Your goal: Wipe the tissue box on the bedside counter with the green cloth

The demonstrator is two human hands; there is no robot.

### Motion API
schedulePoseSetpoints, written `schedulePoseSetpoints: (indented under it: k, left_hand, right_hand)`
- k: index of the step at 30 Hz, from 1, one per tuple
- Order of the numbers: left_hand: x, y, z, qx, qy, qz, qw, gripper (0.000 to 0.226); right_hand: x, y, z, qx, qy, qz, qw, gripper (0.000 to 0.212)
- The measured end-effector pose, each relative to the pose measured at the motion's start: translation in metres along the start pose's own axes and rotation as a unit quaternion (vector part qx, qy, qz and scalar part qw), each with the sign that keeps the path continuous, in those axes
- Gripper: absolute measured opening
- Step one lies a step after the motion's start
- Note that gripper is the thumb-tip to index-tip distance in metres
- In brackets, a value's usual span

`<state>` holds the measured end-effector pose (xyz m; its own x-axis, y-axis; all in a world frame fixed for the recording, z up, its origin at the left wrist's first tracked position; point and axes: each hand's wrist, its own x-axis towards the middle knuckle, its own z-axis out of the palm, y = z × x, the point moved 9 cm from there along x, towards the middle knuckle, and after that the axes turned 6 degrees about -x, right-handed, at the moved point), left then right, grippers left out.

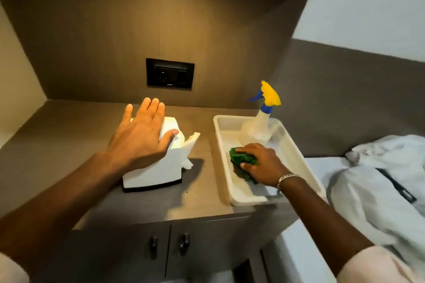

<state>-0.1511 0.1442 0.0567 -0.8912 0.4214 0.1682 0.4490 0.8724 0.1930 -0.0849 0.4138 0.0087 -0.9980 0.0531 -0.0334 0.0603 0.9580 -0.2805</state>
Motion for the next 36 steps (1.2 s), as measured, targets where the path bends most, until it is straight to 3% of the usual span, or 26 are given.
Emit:
schedulePoseSetpoints:
  k: [2,5,9,12,14,16,17,18,21,22,24,28,30,32,36]
  left_hand:
    - [-0.002,-0.005,0.007,0.008,-0.032,-0.025,0.999,0.083]
    - [0.000,-0.010,0.011,0.025,-0.058,-0.032,0.997,0.087]
    - [-0.002,-0.010,0.009,0.028,-0.049,-0.036,0.998,0.086]
    - [-0.011,0.000,-0.014,-0.008,0.016,-0.030,0.999,0.079]
    - [-0.033,0.014,-0.039,-0.103,0.146,-0.012,0.984,0.071]
    - [-0.075,0.022,-0.050,-0.216,0.306,-0.046,0.926,0.067]
    - [-0.097,0.024,-0.044,-0.269,0.360,-0.089,0.889,0.067]
    - [-0.114,0.030,-0.030,-0.326,0.390,-0.133,0.851,0.067]
    - [-0.136,0.053,0.021,-0.513,0.396,-0.226,0.727,0.063]
    - [-0.134,0.059,0.033,-0.562,0.385,-0.248,0.689,0.063]
    - [-0.123,0.063,0.046,-0.613,0.354,-0.258,0.657,0.070]
    - [-0.114,0.029,0.060,-0.723,0.330,-0.229,0.562,0.084]
    - [-0.112,0.009,0.058,-0.750,0.294,-0.197,0.559,0.071]
    - [-0.107,-0.005,0.054,-0.739,0.247,-0.185,0.598,0.065]
    - [-0.095,-0.016,0.046,-0.712,0.175,-0.201,0.649,0.084]
  right_hand:
    - [0.011,0.010,0.032,-0.086,-0.079,-0.015,0.993,0.056]
    - [0.011,0.029,0.073,-0.136,-0.209,-0.007,0.968,0.089]
    - [0.006,0.029,0.089,-0.162,-0.230,-0.011,0.959,0.104]
    - [0.003,0.019,0.073,-0.162,-0.269,-0.027,0.949,0.099]
    - [0.011,0.004,0.046,-0.086,-0.245,-0.037,0.965,0.087]
    - [0.029,-0.032,-0.002,0.088,-0.096,-0.079,0.988,0.067]
    - [0.036,-0.054,-0.023,0.177,-0.023,-0.103,0.979,0.057]
    - [0.042,-0.076,-0.033,0.255,0.001,-0.120,0.959,0.052]
    - [0.053,-0.151,-0.024,0.392,-0.046,-0.129,0.910,0.019]
    - [0.055,-0.167,-0.018,0.403,-0.050,-0.119,0.906,0.021]
    - [0.057,-0.181,-0.006,0.406,-0.038,-0.099,0.908,0.046]
    - [0.041,-0.152,0.005,0.438,0.026,0.006,0.898,0.067]
    - [0.020,-0.137,0.016,0.479,0.039,0.051,0.876,0.064]
    - [-0.005,-0.132,0.030,0.537,0.035,0.074,0.840,0.061]
    - [-0.034,-0.138,0.045,0.555,0.078,0.108,0.821,0.042]
